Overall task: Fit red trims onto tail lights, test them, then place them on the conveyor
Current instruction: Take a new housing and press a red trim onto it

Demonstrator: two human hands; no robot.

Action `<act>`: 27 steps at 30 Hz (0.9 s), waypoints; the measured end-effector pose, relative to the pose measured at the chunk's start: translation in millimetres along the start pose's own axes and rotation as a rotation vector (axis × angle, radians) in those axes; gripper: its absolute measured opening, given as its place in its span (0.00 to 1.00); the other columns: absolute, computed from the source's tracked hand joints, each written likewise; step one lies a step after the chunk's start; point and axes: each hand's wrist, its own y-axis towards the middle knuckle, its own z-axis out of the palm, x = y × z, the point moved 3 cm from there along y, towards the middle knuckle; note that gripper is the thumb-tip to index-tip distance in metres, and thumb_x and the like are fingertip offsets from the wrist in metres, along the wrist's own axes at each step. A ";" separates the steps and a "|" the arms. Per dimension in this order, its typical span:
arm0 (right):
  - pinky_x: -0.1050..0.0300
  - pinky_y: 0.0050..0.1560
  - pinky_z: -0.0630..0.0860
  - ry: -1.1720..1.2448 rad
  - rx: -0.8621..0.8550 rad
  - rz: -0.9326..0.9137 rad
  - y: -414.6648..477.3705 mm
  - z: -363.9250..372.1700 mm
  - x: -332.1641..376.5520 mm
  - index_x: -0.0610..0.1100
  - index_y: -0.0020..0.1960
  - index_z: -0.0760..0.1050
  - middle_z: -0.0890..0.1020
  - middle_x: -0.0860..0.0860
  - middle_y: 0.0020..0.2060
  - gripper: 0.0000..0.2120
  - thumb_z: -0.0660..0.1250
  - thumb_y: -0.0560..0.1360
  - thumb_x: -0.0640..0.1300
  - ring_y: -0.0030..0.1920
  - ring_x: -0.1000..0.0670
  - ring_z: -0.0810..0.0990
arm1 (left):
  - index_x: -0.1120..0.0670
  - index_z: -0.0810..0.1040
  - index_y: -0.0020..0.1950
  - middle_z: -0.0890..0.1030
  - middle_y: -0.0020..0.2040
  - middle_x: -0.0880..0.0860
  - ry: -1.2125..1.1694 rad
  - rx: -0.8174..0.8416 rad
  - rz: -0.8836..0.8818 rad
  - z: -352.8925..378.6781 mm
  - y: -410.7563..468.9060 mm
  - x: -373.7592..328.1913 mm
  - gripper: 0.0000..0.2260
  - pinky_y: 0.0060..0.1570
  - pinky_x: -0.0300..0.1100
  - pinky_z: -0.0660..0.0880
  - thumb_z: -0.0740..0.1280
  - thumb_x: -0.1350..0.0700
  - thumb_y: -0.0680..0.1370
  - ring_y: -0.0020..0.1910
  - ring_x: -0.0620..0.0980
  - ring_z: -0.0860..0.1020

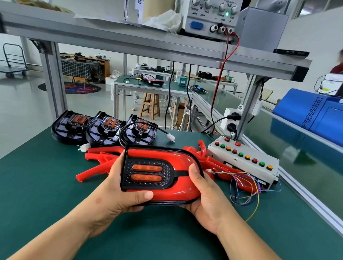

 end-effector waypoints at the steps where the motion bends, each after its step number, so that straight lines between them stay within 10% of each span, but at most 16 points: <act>1: 0.41 0.52 0.81 0.006 0.008 0.004 -0.2 -0.2 0.0 0.43 0.65 0.75 0.83 0.39 0.57 0.27 0.71 0.70 0.55 0.56 0.38 0.82 | 0.21 0.61 0.63 0.83 0.57 0.44 -0.022 -0.044 -0.007 -2.4 0.4 1.4 0.47 0.41 0.41 0.80 0.83 0.49 0.56 0.54 0.47 0.83; 5: 0.52 0.41 0.83 0.079 -0.036 0.026 1.6 -0.1 -1.3 0.42 0.60 0.78 0.85 0.41 0.51 0.27 0.69 0.68 0.58 0.45 0.43 0.85 | 0.19 0.57 0.64 0.81 0.58 0.40 0.164 -0.074 0.100 -8.8 1.4 -1.2 0.46 0.45 0.46 0.81 0.83 0.42 0.58 0.53 0.46 0.83; 9: 0.55 0.34 0.80 0.188 -0.141 0.103 4.6 -6.2 -3.8 0.42 0.56 0.81 0.85 0.41 0.44 0.30 0.65 0.68 0.65 0.37 0.45 0.84 | 0.35 0.77 0.56 0.79 0.56 0.38 0.425 -0.063 0.223 -8.8 1.9 -3.9 0.23 0.55 0.30 0.73 0.77 0.36 0.63 0.54 0.38 0.78; 12: 0.53 0.34 0.80 0.264 -0.173 0.137 6.9 -9.6 -4.7 0.41 0.57 0.80 0.85 0.40 0.44 0.27 0.61 0.75 0.63 0.37 0.43 0.84 | 0.41 0.83 0.50 0.77 0.55 0.36 0.376 -0.088 0.186 -8.0 4.8 1.7 0.12 0.61 0.42 0.73 0.76 0.46 0.68 0.56 0.40 0.78; 19: 0.54 0.31 0.80 0.276 -0.232 0.160 9.2 -13.9 -5.6 0.41 0.50 0.80 0.85 0.41 0.39 0.23 0.56 0.81 0.58 0.33 0.44 0.83 | 0.48 0.84 0.44 0.79 0.55 0.54 0.110 -0.108 0.130 -5.0 6.8 7.7 0.08 0.46 0.41 0.81 0.73 0.52 0.66 0.52 0.50 0.80; 27: 0.53 0.32 0.81 0.278 -0.287 0.128 9.8 -12.7 -6.0 0.42 0.50 0.81 0.85 0.42 0.40 0.23 0.56 0.81 0.58 0.35 0.44 0.84 | 0.45 0.83 0.43 0.82 0.48 0.49 0.123 -0.166 0.127 -3.1 1.2 -1.5 0.11 0.49 0.44 0.82 0.72 0.45 0.64 0.53 0.51 0.80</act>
